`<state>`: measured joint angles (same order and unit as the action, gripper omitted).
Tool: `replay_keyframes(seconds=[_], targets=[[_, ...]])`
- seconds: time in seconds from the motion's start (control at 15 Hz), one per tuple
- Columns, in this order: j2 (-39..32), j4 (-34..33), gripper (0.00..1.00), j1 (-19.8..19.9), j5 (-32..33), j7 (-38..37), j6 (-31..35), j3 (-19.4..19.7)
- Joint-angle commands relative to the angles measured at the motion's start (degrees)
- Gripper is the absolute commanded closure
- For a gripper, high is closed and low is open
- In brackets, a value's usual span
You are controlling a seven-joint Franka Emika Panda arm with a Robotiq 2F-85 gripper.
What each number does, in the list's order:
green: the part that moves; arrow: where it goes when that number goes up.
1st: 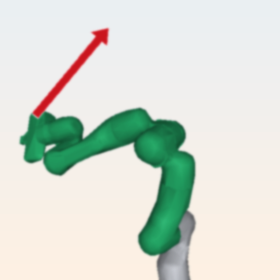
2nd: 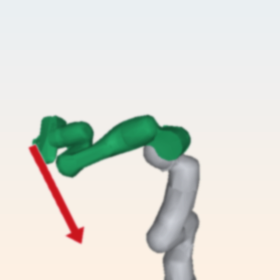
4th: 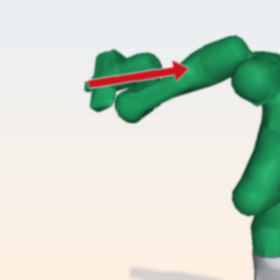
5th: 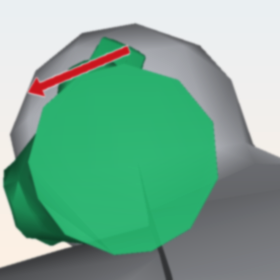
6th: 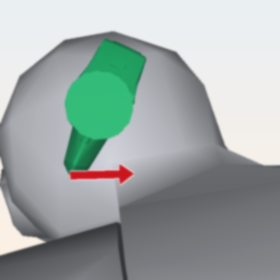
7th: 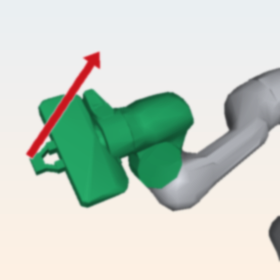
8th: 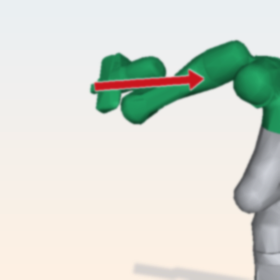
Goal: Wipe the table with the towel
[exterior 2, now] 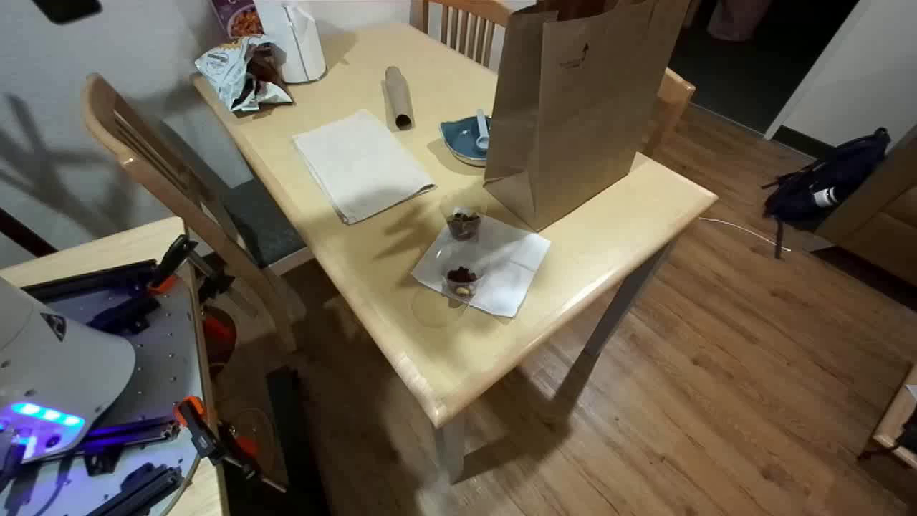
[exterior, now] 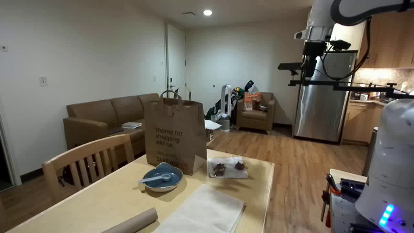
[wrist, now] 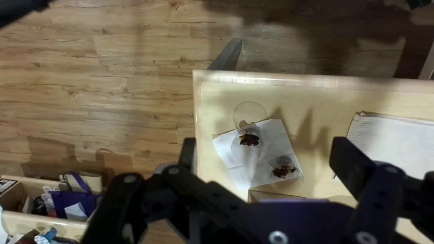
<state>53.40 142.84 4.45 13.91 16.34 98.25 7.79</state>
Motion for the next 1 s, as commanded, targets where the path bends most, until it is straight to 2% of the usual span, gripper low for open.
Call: replay_keyframes(seconds=[0.0, 0.27, 0.33, 0.6, 0.73, 0.93], targets=[[0.0, -0.2, 0.00, -0.9, 0.5, -0.6, -0.3, 0.5], [0.0, -0.2, 0.00, -0.9, 0.5, -0.6, -0.3, 0.5], [-1.9, -0.6, 0.00, -4.0, -0.1, 4.0, -0.3, 1.3], [-6.2, 1.6, 0.00, -10.6, -4.4, 7.8, 5.6, 2.1], [-10.1, 2.4, 0.00, -13.5, -5.5, 11.1, 9.4, 3.0], [-15.3, 4.2, 0.00, -16.4, -8.1, 19.0, 15.0, 6.6]])
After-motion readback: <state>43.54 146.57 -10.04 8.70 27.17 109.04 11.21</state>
